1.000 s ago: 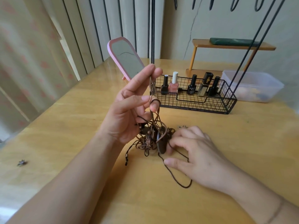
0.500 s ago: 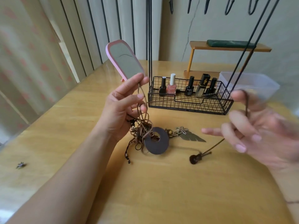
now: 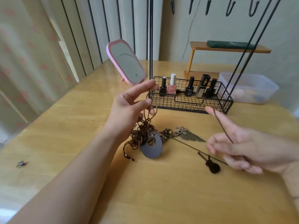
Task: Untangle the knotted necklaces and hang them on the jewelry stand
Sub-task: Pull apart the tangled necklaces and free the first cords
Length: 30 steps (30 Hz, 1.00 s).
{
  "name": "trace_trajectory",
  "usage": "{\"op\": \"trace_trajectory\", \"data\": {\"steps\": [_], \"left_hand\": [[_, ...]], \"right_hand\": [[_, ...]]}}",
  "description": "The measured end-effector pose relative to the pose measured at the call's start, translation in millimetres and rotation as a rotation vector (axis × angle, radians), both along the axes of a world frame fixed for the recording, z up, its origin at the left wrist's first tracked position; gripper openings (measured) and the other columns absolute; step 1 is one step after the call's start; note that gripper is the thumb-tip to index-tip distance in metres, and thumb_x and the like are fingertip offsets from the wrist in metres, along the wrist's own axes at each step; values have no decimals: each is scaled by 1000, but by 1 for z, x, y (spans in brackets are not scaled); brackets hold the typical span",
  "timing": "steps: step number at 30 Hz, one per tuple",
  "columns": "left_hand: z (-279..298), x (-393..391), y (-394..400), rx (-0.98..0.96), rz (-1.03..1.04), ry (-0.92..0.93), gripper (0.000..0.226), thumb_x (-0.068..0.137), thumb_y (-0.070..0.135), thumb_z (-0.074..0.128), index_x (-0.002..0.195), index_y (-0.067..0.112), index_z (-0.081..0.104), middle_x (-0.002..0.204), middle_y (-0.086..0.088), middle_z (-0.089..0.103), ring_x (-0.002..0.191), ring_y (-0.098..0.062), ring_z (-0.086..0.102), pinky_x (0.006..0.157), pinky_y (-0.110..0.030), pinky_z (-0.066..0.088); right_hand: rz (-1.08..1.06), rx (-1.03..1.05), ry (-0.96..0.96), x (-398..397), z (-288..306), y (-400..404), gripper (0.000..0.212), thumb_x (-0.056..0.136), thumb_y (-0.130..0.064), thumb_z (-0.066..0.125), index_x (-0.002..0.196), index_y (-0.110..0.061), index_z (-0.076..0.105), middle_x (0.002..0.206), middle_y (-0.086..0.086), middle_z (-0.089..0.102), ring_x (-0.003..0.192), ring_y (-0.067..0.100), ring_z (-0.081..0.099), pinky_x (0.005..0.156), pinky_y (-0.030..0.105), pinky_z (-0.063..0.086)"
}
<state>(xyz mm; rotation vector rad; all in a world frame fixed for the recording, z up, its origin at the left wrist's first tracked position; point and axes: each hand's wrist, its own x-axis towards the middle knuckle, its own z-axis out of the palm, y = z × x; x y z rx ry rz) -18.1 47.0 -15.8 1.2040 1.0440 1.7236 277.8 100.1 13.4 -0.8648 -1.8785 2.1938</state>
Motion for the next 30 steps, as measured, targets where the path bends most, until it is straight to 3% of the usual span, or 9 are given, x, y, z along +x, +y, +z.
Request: {"op": "trace_trajectory", "data": {"steps": [6, 9, 14, 18, 21, 23, 26, 28, 30], "left_hand": [[1, 7, -2, -35, -2, 28, 52, 89, -22, 50, 132, 6, 59, 120, -3, 71, 61, -18, 60, 48, -9, 43], [0, 3, -1, -64, 23, 191, 55, 88, -22, 51, 131, 11, 60, 123, 1, 70, 68, -17, 66, 63, -13, 49], [-6, 1, 0, -139, 77, 541, 59, 89, -21, 47, 130, 18, 63, 125, 7, 67, 78, -13, 72, 83, -40, 57], [-7, 3, 0, -160, 49, 664, 63, 87, -20, 44, 129, 22, 64, 121, 11, 67, 81, -12, 71, 69, -14, 49], [-7, 2, 1, -167, 5, 705, 60, 87, -19, 46, 132, 18, 62, 125, 8, 66, 81, -13, 70, 72, -10, 48], [-7, 2, 0, -155, -24, 762, 52, 90, -11, 55, 133, 18, 61, 128, 8, 64, 85, -5, 68, 82, -12, 49], [-5, 3, -2, -151, -76, 886, 47, 89, 14, 72, 134, 21, 61, 131, 14, 59, 93, 11, 58, 81, -8, 45], [-5, 1, -3, -180, -89, 1052, 63, 79, 41, 80, 137, 29, 57, 135, 21, 52, 95, 13, 52, 82, -9, 41], [-6, 0, -5, -224, -96, 1215, 85, 67, 62, 79, 142, 35, 50, 140, 25, 45, 100, 7, 50, 91, -20, 44]], "right_hand": [[-149, 36, -93, -4, 1, 5, 90, 67, -24, 90, 133, -65, 44, 78, 12, 55, 40, 12, 35, 29, 14, 30], [-243, 138, -194, -3, 4, 5, 85, 49, -45, 97, 126, -44, 62, 66, 6, 49, 40, 12, 36, 31, 16, 30], [-601, 461, -403, 8, -7, 25, 19, 91, -14, 69, 105, -26, 72, 53, -1, 46, 42, 13, 30, 33, 15, 23], [-840, 590, -401, 14, -11, 34, 14, 92, -8, 69, 94, -22, 73, 50, -4, 55, 51, 17, 37, 38, 15, 32], [-916, 732, -482, 16, -15, 38, 13, 89, -15, 74, 84, -27, 70, 68, 2, 66, 66, 21, 55, 63, 28, 42], [-849, 803, -590, 15, -18, 40, 13, 86, -22, 78, 82, -30, 68, 80, 3, 71, 83, 26, 63, 79, 34, 46], [-663, 859, -744, 7, -19, 34, 16, 81, -31, 81, 84, -35, 66, 86, -5, 67, 86, 20, 62, 80, 35, 48], [-559, 935, -822, 1, -19, 29, 22, 76, -40, 84, 84, -39, 64, 89, -13, 63, 88, 15, 61, 83, 38, 51], [-479, 1000, -850, -3, -19, 25, 26, 72, -44, 85, 81, -40, 61, 95, -18, 60, 95, 15, 58, 87, 41, 52]]}}
